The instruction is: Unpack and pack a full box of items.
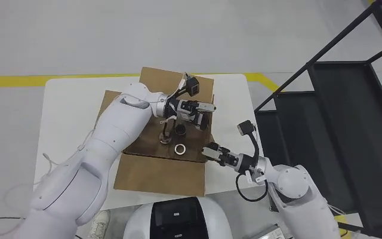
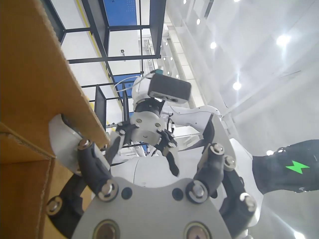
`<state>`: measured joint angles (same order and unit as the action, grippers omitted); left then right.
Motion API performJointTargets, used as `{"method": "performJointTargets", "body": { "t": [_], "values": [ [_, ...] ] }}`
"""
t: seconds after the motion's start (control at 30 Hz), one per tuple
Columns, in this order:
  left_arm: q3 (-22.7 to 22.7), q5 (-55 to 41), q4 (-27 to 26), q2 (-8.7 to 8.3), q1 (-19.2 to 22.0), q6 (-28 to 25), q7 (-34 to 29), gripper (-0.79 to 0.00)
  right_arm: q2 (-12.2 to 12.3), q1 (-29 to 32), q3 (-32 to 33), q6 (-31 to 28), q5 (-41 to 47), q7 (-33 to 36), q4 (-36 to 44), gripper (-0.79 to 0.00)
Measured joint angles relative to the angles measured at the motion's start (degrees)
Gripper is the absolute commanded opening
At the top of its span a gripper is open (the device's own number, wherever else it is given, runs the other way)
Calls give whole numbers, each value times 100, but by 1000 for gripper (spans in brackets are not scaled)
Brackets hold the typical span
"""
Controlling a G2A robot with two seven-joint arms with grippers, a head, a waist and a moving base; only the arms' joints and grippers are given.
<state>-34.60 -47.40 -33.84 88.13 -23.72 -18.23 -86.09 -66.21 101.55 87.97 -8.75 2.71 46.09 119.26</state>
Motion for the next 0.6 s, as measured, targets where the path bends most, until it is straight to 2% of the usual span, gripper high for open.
{"method": "performJointTargets", "body": {
  "t": [0.1, 0.27, 0.47, 0.6],
  "values": [
    [-134, 168, -131, -81, 21, -83, 82, 0, 13, 36, 136, 123, 29, -129, -13, 0],
    [-594, 568, -395, -405, 120, -293, 292, 0, 33, 124, 252, 376, -4, -296, -124, 0],
    [-1414, 1021, -1169, -987, -124, -233, 233, 0, 41, 5, 194, 567, 36, -434, -358, 0],
    [-2174, 1288, -2005, -1426, -627, -88, 88, 0, 38, -243, 31, 880, -90, -591, -636, 0]
  ]
}}
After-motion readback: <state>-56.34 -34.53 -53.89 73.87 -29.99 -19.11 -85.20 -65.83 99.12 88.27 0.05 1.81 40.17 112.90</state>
